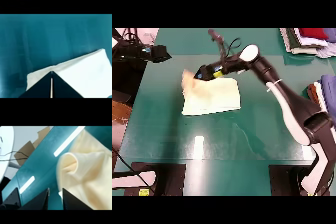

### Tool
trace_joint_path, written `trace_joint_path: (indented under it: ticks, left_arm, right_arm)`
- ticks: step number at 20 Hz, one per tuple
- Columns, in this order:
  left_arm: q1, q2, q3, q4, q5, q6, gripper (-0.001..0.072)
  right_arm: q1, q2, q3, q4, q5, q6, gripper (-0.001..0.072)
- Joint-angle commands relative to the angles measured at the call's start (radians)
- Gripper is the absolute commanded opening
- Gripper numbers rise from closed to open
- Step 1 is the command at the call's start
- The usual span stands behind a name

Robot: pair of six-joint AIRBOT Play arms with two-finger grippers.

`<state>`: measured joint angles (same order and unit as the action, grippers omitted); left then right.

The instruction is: Fold the shirts.

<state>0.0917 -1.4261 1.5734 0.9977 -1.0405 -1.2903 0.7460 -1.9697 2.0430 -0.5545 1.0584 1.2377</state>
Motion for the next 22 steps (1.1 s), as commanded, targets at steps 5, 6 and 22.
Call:
trace_joint_path:
  ticks: [5, 6, 22]
  left_arm:
    - [0.031, 0.016, 0.0, 0.002, -0.084, 0.001, 0.0026]
    - [0.031, 0.016, 0.0, 0.002, -0.097, 0.008, 0.0026]
    - [0.031, 0.016, 0.0, 0.001, -0.146, 0.016, 0.0026]
  right_arm:
    - [-0.111, -0.048, -0.013, 0.101, 0.236, -0.015, 0.0217]
    - [-0.156, -0.045, -0.013, 0.057, 0.313, 0.009, 0.0217]
    - [-0.381, 0.071, -0.539, -0.05, 0.088, 0.07, 0.0692]
